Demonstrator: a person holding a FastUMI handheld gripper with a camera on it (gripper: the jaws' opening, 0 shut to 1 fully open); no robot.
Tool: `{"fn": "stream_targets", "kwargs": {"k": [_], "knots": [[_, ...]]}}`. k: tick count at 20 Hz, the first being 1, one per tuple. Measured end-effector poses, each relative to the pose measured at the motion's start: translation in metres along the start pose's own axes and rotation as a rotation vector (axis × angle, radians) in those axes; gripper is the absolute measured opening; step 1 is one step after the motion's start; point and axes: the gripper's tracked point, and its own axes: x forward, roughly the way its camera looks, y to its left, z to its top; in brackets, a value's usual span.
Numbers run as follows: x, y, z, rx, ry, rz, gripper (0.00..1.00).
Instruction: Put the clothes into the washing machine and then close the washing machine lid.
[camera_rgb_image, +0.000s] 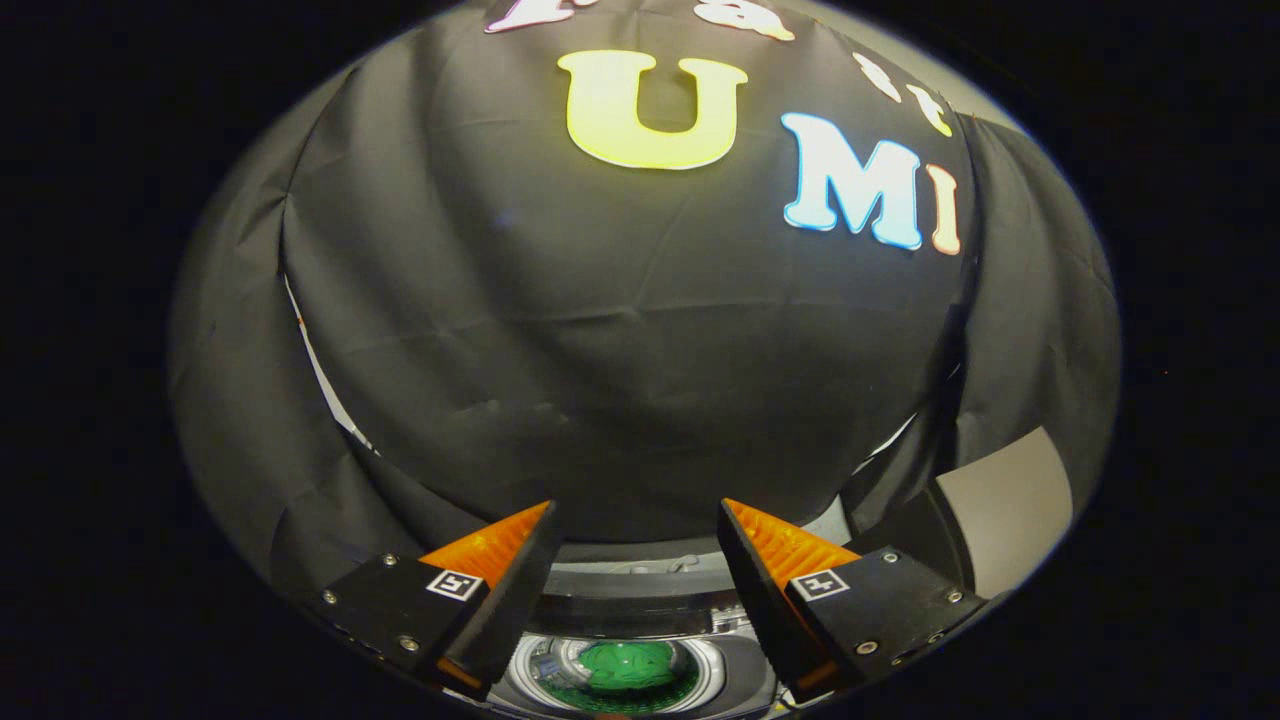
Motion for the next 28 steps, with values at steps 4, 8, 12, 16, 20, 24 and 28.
{"fn": "stream_targets", "kwargs": {"k": [4, 8, 12, 16, 20, 24, 28], "knots": [[0.008, 0.005, -0.011, 0.02, 0.02, 0.016, 0.96], [0.015, 0.001, -0.022, 0.006, 0.023, -0.021, 0.96], [0.011, 0.004, -0.028, 0.005, 0.017, -0.017, 0.98], [0.004, 0.004, -0.032, 0.002, -0.001, -0.003, 0.98], [-0.009, 0.006, -0.043, 0.002, -0.028, 0.021, 0.98], [-0.022, 0.005, -0.049, 0.001, -0.073, 0.042, 0.98], [-0.035, 0.006, -0.062, 0.006, -0.071, 0.04, 0.98]]}}
